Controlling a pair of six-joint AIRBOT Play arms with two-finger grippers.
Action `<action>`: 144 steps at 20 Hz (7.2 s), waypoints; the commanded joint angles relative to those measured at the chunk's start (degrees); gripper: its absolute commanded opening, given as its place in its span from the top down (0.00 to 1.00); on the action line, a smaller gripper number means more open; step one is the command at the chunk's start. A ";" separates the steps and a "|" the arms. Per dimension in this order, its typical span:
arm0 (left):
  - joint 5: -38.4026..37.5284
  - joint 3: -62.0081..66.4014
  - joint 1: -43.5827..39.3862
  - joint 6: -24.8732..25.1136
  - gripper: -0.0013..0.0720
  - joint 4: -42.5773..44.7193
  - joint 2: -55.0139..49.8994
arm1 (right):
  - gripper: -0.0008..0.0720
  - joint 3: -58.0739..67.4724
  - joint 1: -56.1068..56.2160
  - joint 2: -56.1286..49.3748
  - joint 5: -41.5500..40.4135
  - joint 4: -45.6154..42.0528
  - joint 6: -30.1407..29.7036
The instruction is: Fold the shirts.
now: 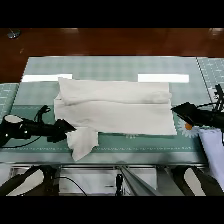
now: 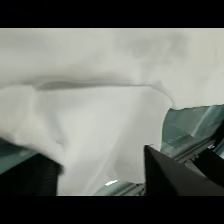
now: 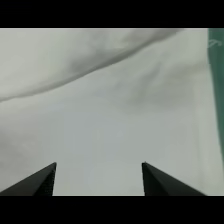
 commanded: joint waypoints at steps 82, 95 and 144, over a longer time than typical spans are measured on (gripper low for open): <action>10.56 48.96 -29.92 -3.63 0.95 0.81 -17.27 | 0.96 35.47 6.62 -27.85 12.68 -10.54 -2.16; 14.14 66.66 -67.58 -12.92 0.95 -3.10 -42.49 | 0.96 20.13 6.64 11.65 15.93 -7.23 9.35; 9.40 8.11 -12.00 -3.45 0.95 1.22 27.96 | 0.14 -2.99 36.33 -0.76 -22.23 -19.76 37.83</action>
